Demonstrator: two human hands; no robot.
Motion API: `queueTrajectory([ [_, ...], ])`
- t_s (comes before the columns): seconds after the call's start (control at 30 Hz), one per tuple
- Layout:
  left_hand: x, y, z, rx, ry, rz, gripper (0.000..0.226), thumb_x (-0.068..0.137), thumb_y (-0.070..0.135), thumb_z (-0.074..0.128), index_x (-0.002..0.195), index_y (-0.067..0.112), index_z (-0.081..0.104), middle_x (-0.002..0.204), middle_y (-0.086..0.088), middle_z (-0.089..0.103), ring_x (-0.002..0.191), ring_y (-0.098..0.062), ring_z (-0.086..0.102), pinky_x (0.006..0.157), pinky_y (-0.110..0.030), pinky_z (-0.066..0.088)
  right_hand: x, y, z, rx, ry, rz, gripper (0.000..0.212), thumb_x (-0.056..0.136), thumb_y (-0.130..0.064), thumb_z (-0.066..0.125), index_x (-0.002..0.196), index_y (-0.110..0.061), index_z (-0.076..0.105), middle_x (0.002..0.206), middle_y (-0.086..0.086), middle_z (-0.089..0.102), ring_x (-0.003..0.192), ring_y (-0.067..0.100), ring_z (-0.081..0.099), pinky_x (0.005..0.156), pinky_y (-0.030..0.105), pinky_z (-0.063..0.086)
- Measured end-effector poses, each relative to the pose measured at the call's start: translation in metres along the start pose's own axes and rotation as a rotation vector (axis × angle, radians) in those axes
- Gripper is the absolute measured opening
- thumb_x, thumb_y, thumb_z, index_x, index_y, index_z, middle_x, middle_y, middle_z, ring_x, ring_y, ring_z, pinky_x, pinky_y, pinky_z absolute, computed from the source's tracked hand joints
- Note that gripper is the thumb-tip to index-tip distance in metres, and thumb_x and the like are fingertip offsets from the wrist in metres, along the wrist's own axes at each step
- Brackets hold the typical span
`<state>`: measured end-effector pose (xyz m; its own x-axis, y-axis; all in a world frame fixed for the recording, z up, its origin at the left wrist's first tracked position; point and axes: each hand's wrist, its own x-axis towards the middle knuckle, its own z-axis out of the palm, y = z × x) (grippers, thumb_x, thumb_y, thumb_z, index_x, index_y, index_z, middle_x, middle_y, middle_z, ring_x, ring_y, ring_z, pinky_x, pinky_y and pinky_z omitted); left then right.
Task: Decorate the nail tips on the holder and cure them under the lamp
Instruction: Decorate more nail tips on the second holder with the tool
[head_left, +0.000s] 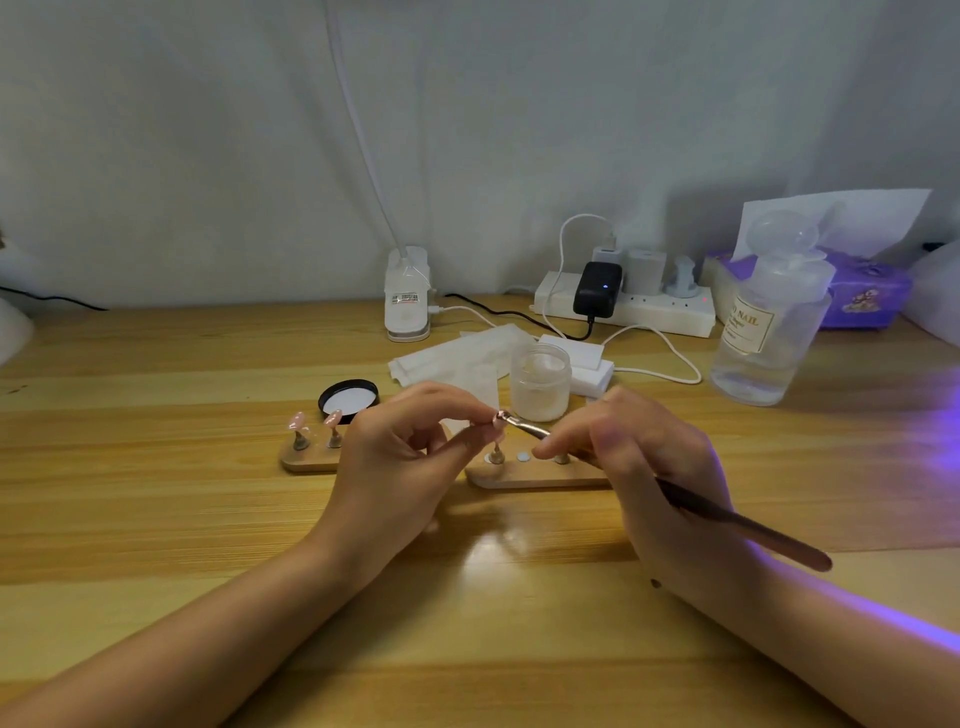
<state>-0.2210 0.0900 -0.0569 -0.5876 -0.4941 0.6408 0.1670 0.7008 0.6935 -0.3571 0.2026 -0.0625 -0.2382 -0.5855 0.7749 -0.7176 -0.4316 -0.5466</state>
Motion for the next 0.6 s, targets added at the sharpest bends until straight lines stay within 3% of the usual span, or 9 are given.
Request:
queueTrajectory([
  [0.07,0.0003,0.0005,-0.0005,0.017,0.007,0.012,0.012,0.074,0.013,0.067,0.085,0.014,0.07,0.08,0.002,0.066,0.056,-0.002,0.049,0.049,-0.014,0.037,-0.0008,0.0001,-0.0005,0.005,0.008,0.034,0.04,0.095,-0.043,0.033,0.078,-0.026,0.065,0.075,-0.011,0.063,0.074,0.012,0.059,0.067,0.04,0.045],
  [0.2,0.0003,0.0013,-0.0005,0.046,0.011,0.019,0.009,0.074,0.014,0.068,0.083,0.012,0.072,0.079,0.004,0.065,0.056,-0.003,0.049,0.05,-0.014,0.037,-0.0007,0.001,-0.0043,0.059,0.057,0.21,0.038,0.089,-0.042,0.03,0.072,-0.031,0.063,0.076,-0.011,0.066,0.078,0.007,0.06,0.072,0.032,0.044],
  [0.27,0.0003,0.0013,0.0,0.051,0.014,0.016,0.009,0.074,0.014,0.069,0.083,0.015,0.071,0.079,0.006,0.064,0.056,-0.003,0.049,0.05,-0.013,0.037,0.0006,-0.0016,-0.0036,0.014,0.046,0.107,0.036,0.092,-0.041,0.033,0.075,-0.031,0.062,0.072,-0.012,0.063,0.074,0.008,0.058,0.069,0.037,0.043],
  [0.37,0.0004,0.001,0.0007,0.031,0.017,0.02,0.012,0.072,0.015,0.067,0.083,0.016,0.07,0.079,0.007,0.063,0.054,-0.002,0.046,0.05,-0.01,0.035,-0.0009,-0.0024,0.0,-0.099,-0.02,-0.063,0.047,0.097,-0.038,0.031,0.077,-0.017,0.068,0.071,-0.005,0.063,0.07,0.015,0.056,0.067,0.036,0.042],
  [0.43,0.0005,0.0013,0.001,0.032,0.019,0.02,0.012,0.072,0.015,0.068,0.083,0.017,0.07,0.078,0.007,0.063,0.053,-0.001,0.046,0.05,-0.01,0.035,-0.0008,-0.0011,-0.0008,-0.082,-0.01,-0.006,0.042,0.094,-0.034,0.035,0.075,-0.017,0.068,0.071,-0.007,0.063,0.071,0.014,0.058,0.067,0.039,0.044],
  [0.53,0.001,0.0017,0.0009,0.052,0.015,0.021,0.009,0.073,0.014,0.069,0.081,0.016,0.071,0.077,0.008,0.063,0.055,-0.001,0.047,0.05,-0.01,0.034,0.0,0.002,-0.0031,0.022,0.037,0.178,0.036,0.09,-0.038,0.031,0.076,-0.029,0.064,0.077,-0.01,0.064,0.078,0.011,0.06,0.07,0.041,0.046],
  [0.6,0.0011,0.0019,0.0008,0.055,0.012,0.021,0.008,0.073,0.015,0.068,0.081,0.016,0.071,0.077,0.007,0.063,0.055,-0.002,0.047,0.05,-0.011,0.035,0.0007,0.0008,-0.0031,0.003,0.041,0.121,0.035,0.092,-0.038,0.032,0.077,-0.031,0.062,0.074,-0.011,0.064,0.076,0.01,0.06,0.069,0.042,0.046],
])
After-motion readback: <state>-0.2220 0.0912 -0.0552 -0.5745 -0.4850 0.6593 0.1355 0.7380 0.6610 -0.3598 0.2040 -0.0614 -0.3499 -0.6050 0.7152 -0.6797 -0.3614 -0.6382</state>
